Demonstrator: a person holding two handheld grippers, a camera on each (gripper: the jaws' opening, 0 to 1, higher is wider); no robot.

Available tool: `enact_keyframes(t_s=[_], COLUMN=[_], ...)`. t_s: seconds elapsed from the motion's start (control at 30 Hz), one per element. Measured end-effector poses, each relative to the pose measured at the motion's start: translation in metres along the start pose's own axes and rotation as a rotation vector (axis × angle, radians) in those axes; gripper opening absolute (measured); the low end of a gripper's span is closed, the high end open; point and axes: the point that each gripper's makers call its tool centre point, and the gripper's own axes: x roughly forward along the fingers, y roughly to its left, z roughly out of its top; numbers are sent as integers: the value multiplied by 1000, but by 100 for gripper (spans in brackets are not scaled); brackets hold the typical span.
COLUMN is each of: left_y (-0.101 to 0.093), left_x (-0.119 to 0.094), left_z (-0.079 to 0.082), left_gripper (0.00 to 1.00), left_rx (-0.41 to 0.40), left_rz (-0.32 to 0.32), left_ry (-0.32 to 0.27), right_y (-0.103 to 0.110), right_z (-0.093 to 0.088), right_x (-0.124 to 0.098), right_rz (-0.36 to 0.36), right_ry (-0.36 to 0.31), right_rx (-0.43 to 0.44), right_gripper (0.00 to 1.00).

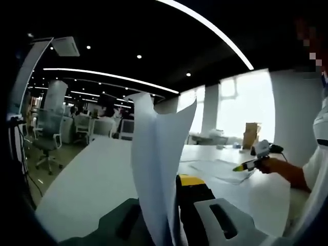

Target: Organize the stack of printing papers by aligning and flattening the scattered papers on the table

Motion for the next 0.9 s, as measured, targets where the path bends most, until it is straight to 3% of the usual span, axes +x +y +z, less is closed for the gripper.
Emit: enact_keyframes(t_s=[0.2,0.37,0.4,0.43,0.53,0.9], left_y=[0,0,-1,-1,-3,-9], left_x=[0,-1,0,0,2,4], left_z=[1,-2,-2,-2,-2,0], left_gripper=[6,6,6,6,6,6], left_rx=[4,8,8,7,12,40], left_rz=[0,7,7,6,3,-6], left_ry=[0,10,10,10,13,31], right_y=[-8,-9,-9,-9,-11,-8], right_z=[-3,-16,-11,-17,-16,-14], right_x=[8,11,13,11,12,10], right_rz=[-19,-18,-8,-26,-31,-20], right_ry=[16,54,20,45,37,-39], right_rx=[-16,-11,-54,-18,-52,-67], right_gripper=[89,89,89,89,89,81])
